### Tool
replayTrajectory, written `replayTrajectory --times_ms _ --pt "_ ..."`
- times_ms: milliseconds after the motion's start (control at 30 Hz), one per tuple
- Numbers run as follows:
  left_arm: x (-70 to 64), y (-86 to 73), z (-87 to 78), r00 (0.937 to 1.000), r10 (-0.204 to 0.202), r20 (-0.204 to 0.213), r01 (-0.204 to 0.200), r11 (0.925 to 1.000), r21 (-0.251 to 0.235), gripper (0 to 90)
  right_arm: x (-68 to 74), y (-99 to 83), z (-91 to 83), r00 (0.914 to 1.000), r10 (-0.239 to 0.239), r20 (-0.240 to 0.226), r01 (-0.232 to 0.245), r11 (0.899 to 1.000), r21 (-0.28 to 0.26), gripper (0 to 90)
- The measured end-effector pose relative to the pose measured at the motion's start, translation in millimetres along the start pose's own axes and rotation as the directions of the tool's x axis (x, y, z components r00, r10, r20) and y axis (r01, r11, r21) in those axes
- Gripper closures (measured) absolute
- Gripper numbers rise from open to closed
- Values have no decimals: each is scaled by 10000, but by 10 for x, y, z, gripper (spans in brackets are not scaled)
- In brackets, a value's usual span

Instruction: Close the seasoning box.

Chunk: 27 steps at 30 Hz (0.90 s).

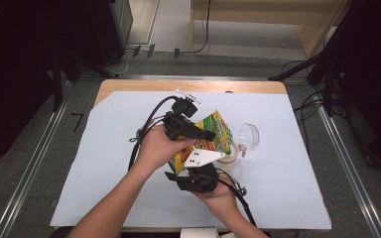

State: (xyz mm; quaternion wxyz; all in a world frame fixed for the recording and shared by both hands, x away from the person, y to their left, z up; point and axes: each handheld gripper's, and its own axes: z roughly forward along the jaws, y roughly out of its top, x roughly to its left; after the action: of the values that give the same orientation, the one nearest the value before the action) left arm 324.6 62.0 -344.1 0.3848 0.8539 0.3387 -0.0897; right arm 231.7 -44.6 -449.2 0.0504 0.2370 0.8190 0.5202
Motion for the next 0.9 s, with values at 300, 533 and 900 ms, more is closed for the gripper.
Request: replayTrajectory --times_ms 300,533,900 --pt "33 4 -21 9996 -105 -255 101 9998 -159 680 -15 36 2 9983 486 -308 -490 9987 -125 631" --pt "43 5 -25 10000 -31 -56 31 10000 -59 649 -25 45 -8 9981 544 -305 -548 9984 -120 631" --pt "-30 4 -78 9990 69 -436 -71 10000 -29 706 -7 67 -26 9974 577 -442 -588 9980 -224 606"
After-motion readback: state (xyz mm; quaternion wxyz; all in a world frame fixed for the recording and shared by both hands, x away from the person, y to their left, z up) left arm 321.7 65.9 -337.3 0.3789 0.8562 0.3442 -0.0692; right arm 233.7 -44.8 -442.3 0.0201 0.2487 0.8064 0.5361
